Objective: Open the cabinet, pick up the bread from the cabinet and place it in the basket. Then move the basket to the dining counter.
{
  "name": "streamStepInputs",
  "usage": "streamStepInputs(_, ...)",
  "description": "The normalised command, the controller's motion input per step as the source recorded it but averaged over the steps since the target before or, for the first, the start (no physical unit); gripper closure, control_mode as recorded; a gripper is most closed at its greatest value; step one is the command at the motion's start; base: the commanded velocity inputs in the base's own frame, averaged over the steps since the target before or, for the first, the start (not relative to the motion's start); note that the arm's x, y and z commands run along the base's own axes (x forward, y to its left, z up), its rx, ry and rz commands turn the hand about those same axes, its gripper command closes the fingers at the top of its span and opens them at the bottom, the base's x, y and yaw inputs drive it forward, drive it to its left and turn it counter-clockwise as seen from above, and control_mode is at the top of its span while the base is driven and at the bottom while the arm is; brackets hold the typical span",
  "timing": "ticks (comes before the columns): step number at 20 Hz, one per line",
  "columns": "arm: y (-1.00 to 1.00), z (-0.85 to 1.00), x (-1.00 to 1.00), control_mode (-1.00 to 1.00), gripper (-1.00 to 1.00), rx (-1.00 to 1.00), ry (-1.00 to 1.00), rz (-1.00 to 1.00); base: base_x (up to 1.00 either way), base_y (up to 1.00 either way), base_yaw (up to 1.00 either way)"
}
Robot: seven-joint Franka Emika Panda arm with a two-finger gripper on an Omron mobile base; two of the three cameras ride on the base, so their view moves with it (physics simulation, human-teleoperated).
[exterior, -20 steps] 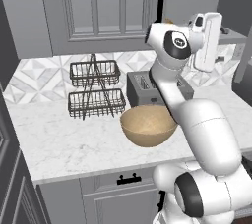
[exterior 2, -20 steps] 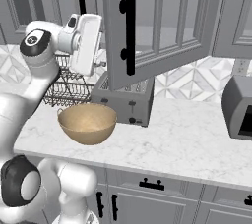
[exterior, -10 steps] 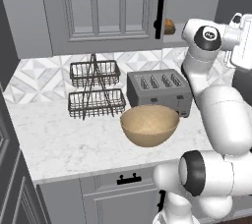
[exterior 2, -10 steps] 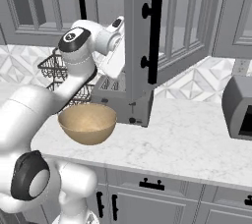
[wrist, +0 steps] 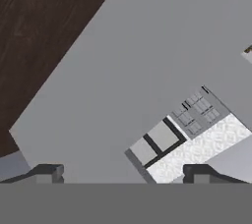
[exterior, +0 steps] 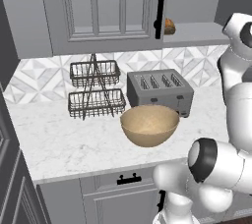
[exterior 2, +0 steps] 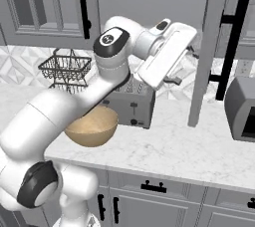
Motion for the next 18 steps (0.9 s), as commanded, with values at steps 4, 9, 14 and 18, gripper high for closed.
streamStepInputs(4,-0.42,-0.02,0.0,-1.0,-1.0,0.05,0.0,0.08,0.0,0.0,0.0)
streamStepInputs(9,0.7,-0.26,0.03,-1.0,-1.0,0.0,0.0,0.04,0.0,0.0,0.0)
streamStepInputs(14,1.0,-0.4,0.18,-1.0,-1.0,0.1,-0.04,-0.01,0.0,0.0,0.0)
streamStepInputs(18,1.0,-0.84,0.45,-1.0,-1.0,0.33,-0.25,-0.2,0.0,0.0,0.0)
